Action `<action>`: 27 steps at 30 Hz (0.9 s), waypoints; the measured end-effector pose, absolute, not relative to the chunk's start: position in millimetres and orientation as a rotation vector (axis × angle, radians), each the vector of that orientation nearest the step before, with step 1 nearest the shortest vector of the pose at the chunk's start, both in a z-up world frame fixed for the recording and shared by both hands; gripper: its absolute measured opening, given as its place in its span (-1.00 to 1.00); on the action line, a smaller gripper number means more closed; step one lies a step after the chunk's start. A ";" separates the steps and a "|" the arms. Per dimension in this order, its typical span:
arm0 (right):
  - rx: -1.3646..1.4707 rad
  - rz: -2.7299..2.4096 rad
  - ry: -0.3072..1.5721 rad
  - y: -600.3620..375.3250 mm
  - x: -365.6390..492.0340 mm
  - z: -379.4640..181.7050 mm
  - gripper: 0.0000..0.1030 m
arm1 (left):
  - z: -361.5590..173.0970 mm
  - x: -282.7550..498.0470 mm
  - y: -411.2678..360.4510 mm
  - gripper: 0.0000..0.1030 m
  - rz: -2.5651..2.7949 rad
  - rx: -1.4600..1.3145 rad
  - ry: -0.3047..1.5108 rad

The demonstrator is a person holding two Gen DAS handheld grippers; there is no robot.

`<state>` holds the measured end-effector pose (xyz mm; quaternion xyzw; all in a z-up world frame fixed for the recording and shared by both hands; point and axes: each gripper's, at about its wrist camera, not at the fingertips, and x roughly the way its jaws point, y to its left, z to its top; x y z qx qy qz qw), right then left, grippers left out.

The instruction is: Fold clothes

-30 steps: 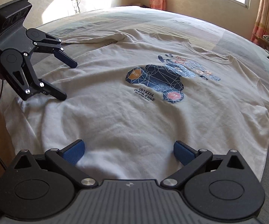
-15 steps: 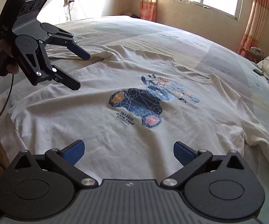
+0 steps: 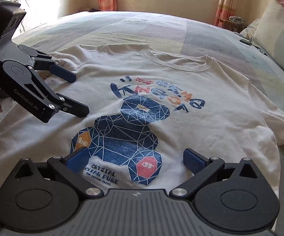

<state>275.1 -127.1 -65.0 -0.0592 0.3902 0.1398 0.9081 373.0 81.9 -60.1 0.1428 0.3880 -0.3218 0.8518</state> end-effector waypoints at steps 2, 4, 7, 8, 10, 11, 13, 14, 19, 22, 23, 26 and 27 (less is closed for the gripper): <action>-0.131 0.283 0.817 -137.9 260.2 -64.3 1.00 | -57.6 372.9 83.1 0.86 -0.702 0.310 0.807; -0.147 0.278 0.832 -147.9 245.9 -63.3 1.00 | -55.0 372.7 84.4 0.86 -0.727 0.319 0.796; -0.129 0.241 0.885 -153.4 247.1 -54.1 1.00 | -51.1 372.4 86.4 0.84 -0.763 0.333 0.780; -0.120 0.231 0.871 -150.7 251.4 -49.7 1.00 | -49.8 372.3 87.0 0.84 -0.775 0.338 0.775; -0.102 0.211 0.843 -145.3 259.9 -41.1 1.00 | -47.2 372.1 88.3 0.85 -0.800 0.347 0.764; -0.094 0.210 0.832 -139.6 266.6 -39.9 1.00 | -49.1 373.3 83.2 0.85 -0.801 0.360 0.764; -0.081 0.220 0.812 -124.4 283.1 -41.5 1.00 | -59.5 378.0 72.1 0.87 -0.774 0.406 0.780; -0.074 0.224 0.802 -116.8 291.3 -42.4 1.00 | -64.3 381.6 73.2 0.90 -0.776 0.390 0.789; -0.120 0.239 0.834 -93.1 301.5 -60.2 1.00 | -68.3 388.0 105.2 0.90 -0.749 0.338 0.791; -0.120 0.244 0.822 -105.9 273.0 -62.1 1.00 | -67.4 385.1 118.5 0.90 -0.741 0.346 0.784; -0.121 0.243 0.834 -109.9 265.1 -60.5 1.00 | -66.9 385.3 119.3 0.90 -0.742 0.347 0.785; -0.128 0.216 0.908 -112.9 256.8 -51.4 1.00 | -64.5 386.5 115.1 0.90 -0.732 0.355 0.791; -0.121 0.210 0.909 -109.3 259.1 -47.1 1.00 | -63.0 385.6 112.3 0.89 -0.725 0.365 0.788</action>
